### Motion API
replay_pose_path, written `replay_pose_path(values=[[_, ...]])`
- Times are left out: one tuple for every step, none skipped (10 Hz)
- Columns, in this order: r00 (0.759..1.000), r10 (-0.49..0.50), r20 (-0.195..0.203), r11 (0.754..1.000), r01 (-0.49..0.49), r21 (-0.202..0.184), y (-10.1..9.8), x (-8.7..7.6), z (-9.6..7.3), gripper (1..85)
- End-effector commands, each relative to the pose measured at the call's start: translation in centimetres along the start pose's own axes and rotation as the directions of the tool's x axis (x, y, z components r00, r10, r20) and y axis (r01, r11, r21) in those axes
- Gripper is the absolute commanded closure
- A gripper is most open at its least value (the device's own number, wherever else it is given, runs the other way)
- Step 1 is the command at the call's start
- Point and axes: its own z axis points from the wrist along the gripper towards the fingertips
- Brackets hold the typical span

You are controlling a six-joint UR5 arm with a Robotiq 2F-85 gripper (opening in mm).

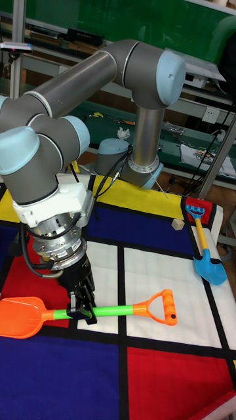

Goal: Use a shovel to scoop up an object

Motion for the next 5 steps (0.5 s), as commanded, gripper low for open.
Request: replay_pose_path(values=[[0.999,0.004,0.033,1.000,-0.004,0.009,-0.1,0.1,-0.1,84.7],[0.999,0.000,0.039,1.000,0.000,0.010,-0.1,0.1,-0.1,84.7],[0.999,-0.001,0.042,1.000,0.001,0.010,0.1,0.4,-0.1,84.7],[0.999,0.000,0.036,1.000,0.000,0.004,0.4,0.6,-0.2,84.7],[1.000,-0.002,0.007,1.000,0.002,0.006,0.4,1.3,-0.2,84.7]])
